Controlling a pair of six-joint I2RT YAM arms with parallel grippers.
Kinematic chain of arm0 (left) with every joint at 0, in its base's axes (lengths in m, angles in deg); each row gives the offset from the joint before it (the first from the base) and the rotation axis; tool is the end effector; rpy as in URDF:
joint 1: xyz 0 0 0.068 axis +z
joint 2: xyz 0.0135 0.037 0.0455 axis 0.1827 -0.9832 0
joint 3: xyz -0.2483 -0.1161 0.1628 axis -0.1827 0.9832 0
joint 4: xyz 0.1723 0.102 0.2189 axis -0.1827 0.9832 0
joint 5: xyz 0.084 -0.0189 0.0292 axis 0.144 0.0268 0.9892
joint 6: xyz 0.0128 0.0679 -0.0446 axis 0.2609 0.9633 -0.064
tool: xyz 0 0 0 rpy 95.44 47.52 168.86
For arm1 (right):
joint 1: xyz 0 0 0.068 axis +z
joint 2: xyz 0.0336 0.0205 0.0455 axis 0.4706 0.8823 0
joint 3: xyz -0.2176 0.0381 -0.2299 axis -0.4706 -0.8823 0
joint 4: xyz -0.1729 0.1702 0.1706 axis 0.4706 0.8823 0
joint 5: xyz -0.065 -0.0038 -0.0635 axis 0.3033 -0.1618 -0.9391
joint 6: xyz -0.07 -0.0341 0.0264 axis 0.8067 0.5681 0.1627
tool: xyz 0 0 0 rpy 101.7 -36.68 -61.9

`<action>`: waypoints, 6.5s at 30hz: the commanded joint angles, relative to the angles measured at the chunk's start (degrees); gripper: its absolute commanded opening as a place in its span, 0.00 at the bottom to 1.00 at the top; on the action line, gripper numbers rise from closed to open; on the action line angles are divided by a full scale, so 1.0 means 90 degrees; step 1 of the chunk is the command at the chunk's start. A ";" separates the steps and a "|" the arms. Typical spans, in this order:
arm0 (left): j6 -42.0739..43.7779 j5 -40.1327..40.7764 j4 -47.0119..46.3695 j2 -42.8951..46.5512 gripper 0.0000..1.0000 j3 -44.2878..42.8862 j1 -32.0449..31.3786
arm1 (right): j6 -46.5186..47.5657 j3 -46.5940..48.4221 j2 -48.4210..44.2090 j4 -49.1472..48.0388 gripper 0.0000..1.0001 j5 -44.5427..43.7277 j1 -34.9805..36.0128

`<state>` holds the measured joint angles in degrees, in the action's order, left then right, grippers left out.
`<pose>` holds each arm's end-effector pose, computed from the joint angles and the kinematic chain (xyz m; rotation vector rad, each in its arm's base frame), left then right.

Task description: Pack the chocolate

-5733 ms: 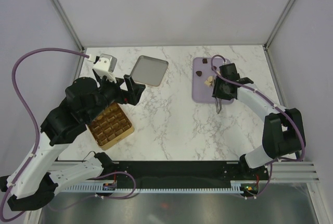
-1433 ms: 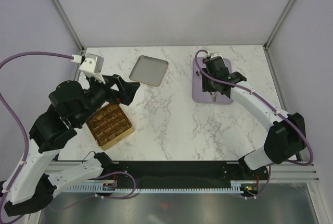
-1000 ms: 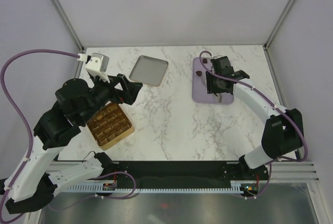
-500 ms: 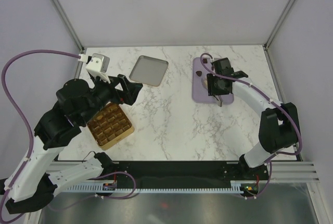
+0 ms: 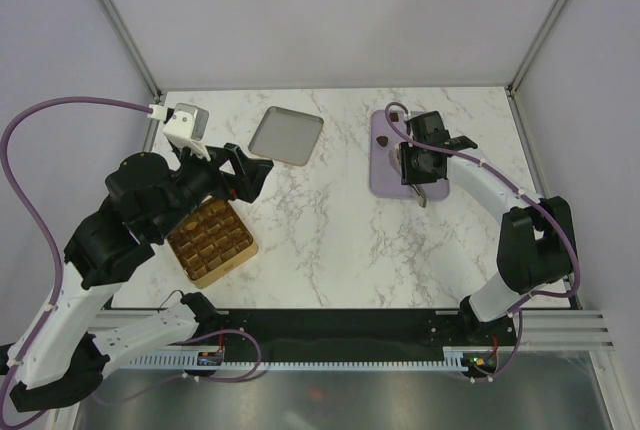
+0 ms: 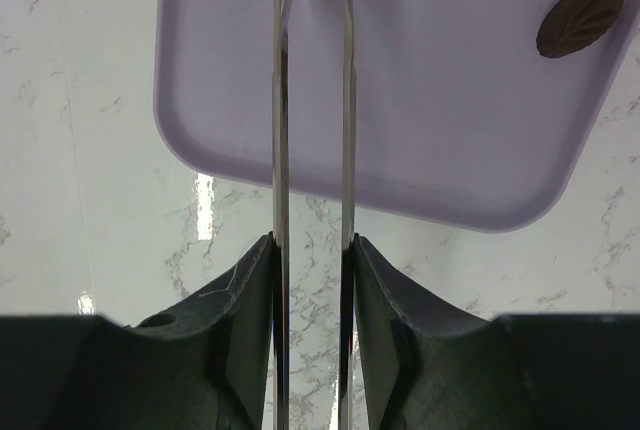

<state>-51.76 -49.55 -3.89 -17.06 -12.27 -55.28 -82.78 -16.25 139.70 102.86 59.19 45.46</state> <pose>0.1272 -0.1007 0.5262 0.2363 1.7467 -0.5721 0.3722 0.1131 0.2393 -0.1021 2.5974 0.1296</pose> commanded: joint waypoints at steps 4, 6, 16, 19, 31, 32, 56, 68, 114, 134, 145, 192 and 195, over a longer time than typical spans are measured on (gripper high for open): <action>0.0160 -0.0022 -0.0140 -0.0010 1.00 -0.0115 0.0002 | 0.0033 0.0063 -0.0086 0.0024 0.39 0.0041 -0.0008; 0.0179 -0.0022 -0.0140 -0.0020 1.00 -0.0144 0.0002 | 0.0023 0.0102 -0.0106 0.0063 0.38 0.0061 -0.0008; 0.0267 -0.0032 -0.0130 -0.0147 1.00 -0.0407 0.0002 | -0.0318 0.0375 -0.0438 0.0151 0.33 0.0276 0.0265; 0.0277 -0.0022 -0.0150 -0.0167 1.00 -0.0476 -0.0008 | -0.0474 0.0521 -0.0525 0.0141 0.32 0.0451 0.0499; 0.0199 -0.0159 -0.0140 -0.0069 1.00 -0.0828 0.0002 | -0.1685 0.0951 -0.0302 -0.1322 0.30 0.1144 0.2178; 0.0160 -0.0188 -0.0140 -0.0021 1.00 -0.0828 0.0002 | -0.1782 0.0990 -0.0224 -0.1469 0.30 0.1183 0.2305; 0.0160 -0.0237 -0.0072 0.0419 1.00 -0.0769 0.0002 | -0.1998 0.3139 0.2648 -0.2310 0.31 0.1106 0.4845; 0.0160 -0.0227 -0.0082 0.0312 1.00 -0.0730 0.0002 | -0.1754 0.3295 0.2843 -0.2144 0.35 0.0852 0.4914; 0.0013 -0.0227 -0.0062 0.0332 1.00 -0.0369 0.0002 | -0.1100 0.1393 0.0200 -0.1285 0.49 -0.0837 0.3910; -0.0036 -0.0227 -0.0209 0.0077 1.00 0.0256 0.0011 | -0.0182 0.0610 -0.0077 -0.0738 0.50 -0.0808 0.0539; -0.0045 -0.0266 -0.0209 0.0087 1.00 0.0266 0.0002 | -0.0006 0.0922 0.0773 -0.0914 0.52 -0.0652 0.0344; 0.0160 0.0300 -0.0726 0.0517 1.00 -0.0720 0.0002 | -0.1520 0.1594 0.0684 -0.2349 0.32 0.0696 0.4071; 0.0140 0.0359 -0.0785 0.0605 1.00 -0.0750 0.0012 | -0.1412 0.2005 0.1172 -0.2369 0.32 0.0744 0.4521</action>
<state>-51.26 -48.68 -7.65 -12.12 -17.14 -55.28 -94.60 -3.33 147.48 86.05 63.93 82.44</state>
